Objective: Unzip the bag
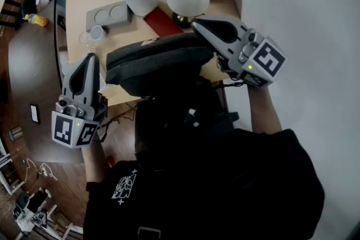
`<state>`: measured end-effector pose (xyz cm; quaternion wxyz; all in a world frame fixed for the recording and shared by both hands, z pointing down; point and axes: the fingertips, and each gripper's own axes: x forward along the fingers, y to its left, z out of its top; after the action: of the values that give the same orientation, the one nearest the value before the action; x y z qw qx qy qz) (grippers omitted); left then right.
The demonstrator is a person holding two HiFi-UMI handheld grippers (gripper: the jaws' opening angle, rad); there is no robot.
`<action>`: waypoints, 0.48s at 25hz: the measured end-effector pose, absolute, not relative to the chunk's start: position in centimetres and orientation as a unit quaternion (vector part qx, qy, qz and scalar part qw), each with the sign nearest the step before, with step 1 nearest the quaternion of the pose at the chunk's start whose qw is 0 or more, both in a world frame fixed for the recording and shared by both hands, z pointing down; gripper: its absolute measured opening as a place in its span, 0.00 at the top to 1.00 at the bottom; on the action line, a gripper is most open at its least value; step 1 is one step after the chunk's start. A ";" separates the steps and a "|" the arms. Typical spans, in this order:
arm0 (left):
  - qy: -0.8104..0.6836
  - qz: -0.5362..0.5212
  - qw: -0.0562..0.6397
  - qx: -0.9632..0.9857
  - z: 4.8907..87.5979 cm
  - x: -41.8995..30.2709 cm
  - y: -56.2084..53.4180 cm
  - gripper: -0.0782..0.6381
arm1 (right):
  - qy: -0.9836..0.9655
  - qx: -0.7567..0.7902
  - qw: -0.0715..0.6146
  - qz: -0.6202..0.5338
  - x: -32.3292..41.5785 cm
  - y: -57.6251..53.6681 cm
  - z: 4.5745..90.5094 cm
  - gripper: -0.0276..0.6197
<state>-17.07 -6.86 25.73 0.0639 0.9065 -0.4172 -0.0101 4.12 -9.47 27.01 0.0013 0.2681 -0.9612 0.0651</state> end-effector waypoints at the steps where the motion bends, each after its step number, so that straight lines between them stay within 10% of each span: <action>1: -0.414 -0.007 0.053 0.909 25.2 -16.2 -7.7 0.90 | -0.965 0.258 0.008 0.054 3.0 -9.6 26.5 0.92; 12: -0.392 0.016 0.059 0.918 25.5 -13.0 -9.7 0.90 | -0.974 0.221 0.039 0.023 -0.3 -9.6 25.6 0.92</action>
<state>-13.03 -9.73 25.49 0.0589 0.9178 -0.3924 0.0157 -0.29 -9.58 25.57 0.0389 0.2209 -0.9742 0.0232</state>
